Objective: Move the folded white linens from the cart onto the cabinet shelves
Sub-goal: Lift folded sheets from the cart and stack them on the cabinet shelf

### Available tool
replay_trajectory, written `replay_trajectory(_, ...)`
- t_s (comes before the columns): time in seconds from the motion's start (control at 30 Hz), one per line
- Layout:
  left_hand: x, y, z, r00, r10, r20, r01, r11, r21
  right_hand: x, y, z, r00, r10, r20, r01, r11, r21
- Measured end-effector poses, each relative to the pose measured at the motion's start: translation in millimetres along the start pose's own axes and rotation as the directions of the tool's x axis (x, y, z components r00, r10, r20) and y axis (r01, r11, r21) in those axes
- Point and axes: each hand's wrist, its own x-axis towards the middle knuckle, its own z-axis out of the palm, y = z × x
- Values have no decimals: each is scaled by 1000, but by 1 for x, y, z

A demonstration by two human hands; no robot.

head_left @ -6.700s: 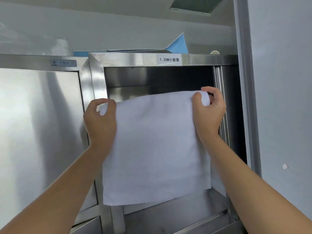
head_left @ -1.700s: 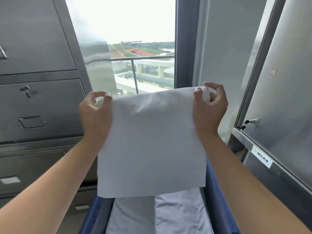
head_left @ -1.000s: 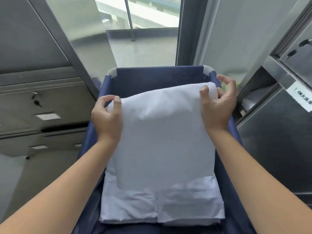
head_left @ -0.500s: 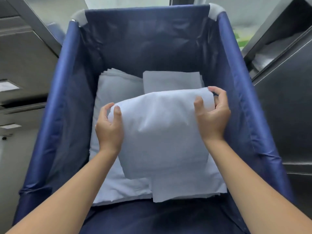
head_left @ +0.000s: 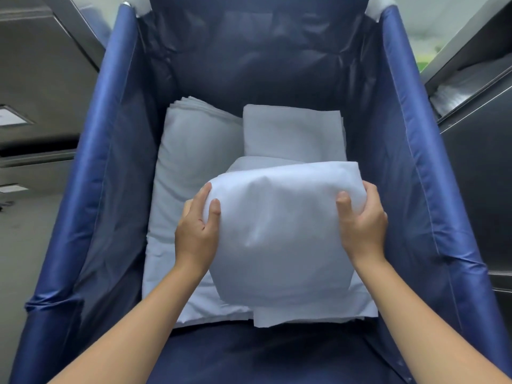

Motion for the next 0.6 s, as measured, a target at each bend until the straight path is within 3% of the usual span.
replay_trajectory(0.13, 12, -4, -2, 999, -32, 42, 30, 998, 46, -4, -2, -2, 996, 75, 44, -76, 997, 29)
replay_trajectory(0.23, 23, -1, -5, 994, -86, 73, 82, 995, 65, 9, -17, -5, 959, 250, 138, -269, 951, 151)
replay_trajectory(0.27, 27, -1, -6, 990, -109, 91, 102, 992, 76, 16, -21, -7, 912, 342, 225, -387, 899, 203)
replay_trajectory(0.33, 39, 0, -7, 983, -134, 127, 118, 985, 127, 33, -28, -12, 750, 490, 445, -632, 730, 261)
replay_trajectory(0.4, 51, 3, -8, 975, -146, 166, 118, 978, 170, 49, -29, -15, 596, 539, 595, -769, 595, 233)
replay_trajectory(0.5, 68, 9, -4, 957, -189, 220, 141, 965, 219, 65, -27, -11, 530, 580, 619, -814, 552, 179)
replay_trajectory(0.6, 92, 6, 5, 938, -249, 243, 186, 949, 254, 77, -25, 5, 520, 601, 607, -816, 559, 147)
